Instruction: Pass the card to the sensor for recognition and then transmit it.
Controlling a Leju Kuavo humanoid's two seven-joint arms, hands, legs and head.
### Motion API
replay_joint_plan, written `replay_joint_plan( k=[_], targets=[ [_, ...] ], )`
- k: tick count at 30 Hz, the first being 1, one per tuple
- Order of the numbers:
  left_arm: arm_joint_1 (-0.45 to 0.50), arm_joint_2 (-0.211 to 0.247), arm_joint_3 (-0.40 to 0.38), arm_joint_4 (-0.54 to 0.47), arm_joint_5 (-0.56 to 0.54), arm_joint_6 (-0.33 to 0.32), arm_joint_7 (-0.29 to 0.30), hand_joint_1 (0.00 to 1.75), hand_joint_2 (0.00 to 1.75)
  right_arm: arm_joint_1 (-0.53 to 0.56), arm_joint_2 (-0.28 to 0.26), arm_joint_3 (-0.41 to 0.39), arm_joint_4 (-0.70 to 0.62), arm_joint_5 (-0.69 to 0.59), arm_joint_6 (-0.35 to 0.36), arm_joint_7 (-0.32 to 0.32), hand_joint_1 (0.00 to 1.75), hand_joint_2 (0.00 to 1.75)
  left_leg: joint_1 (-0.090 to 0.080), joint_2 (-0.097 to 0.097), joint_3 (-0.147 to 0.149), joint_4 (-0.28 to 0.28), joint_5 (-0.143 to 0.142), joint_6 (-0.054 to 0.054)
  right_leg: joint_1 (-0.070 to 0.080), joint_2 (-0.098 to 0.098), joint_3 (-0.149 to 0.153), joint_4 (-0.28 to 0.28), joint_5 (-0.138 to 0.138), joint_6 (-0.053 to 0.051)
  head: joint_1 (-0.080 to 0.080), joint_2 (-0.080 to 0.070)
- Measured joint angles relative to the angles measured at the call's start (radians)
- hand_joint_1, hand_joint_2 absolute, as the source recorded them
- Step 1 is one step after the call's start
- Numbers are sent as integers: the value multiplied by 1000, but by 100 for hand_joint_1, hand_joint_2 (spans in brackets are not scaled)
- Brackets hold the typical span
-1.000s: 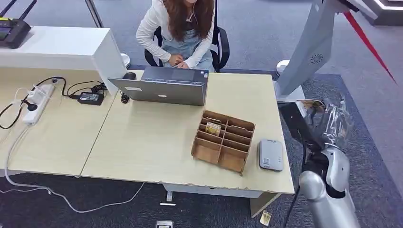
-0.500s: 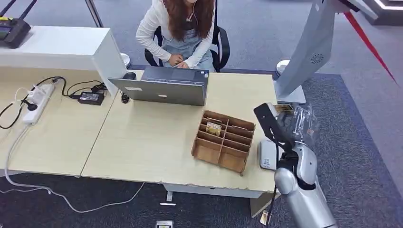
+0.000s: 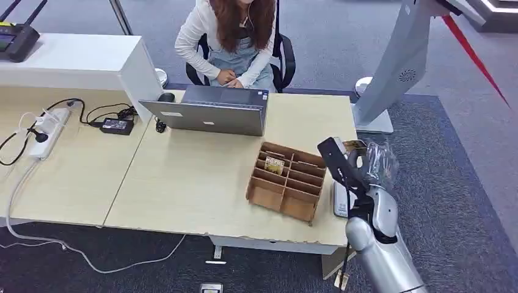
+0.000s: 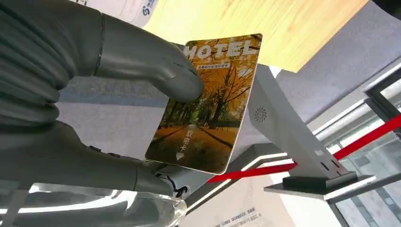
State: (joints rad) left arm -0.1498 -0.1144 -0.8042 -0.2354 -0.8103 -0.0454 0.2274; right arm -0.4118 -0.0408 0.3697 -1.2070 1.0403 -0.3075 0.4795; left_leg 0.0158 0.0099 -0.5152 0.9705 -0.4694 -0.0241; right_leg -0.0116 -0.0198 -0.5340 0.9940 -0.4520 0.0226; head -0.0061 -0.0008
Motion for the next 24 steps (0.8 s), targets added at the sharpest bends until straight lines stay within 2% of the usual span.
replay_joint_plan(
  k=[4, 7, 9, 15, 24],
  targets=[
    [0, 0, 2, 0, 0, -3, -1, 0, 0, -6, 1, 2, 21, -7, -6, -16, 175, 175, 0, 0, 1, 0, 0, 0, 0, 0, -1, 0, 0, 0, 0, 0],
    [7, -3, 4, 0, 0, 5, 6, 0, 0, 17, -40, -1, 41, -58, -63, -134, 175, 175, 0, 0, 0, 0, 0, 0, 0, 0, 0, 0, 0, 0, 0, 0],
    [11, -5, 5, 0, -2, 5, 11, 0, 0, 27, -61, -9, 59, -65, -82, -176, 175, 175, -1, 0, 0, 0, 0, 0, -1, 0, -1, 0, 0, 0, 0, 0],
    [9, -5, 5, 0, -9, 1, 11, 0, 0, 29, -98, -44, 111, -5, -55, -148, 175, 175, -1, 1, 0, 0, -1, 1, -1, 0, -1, 0, 0, 0, 0, 0],
    [5, -5, 5, 0, -14, -8, 11, 0, 0, 29, -108, -78, 197, 18, -46, -125, 175, 175, -1, 0, 0, 0, -1, 1, -1, 0, -1, 0, 0, 0, 0, 0]
  ],
)
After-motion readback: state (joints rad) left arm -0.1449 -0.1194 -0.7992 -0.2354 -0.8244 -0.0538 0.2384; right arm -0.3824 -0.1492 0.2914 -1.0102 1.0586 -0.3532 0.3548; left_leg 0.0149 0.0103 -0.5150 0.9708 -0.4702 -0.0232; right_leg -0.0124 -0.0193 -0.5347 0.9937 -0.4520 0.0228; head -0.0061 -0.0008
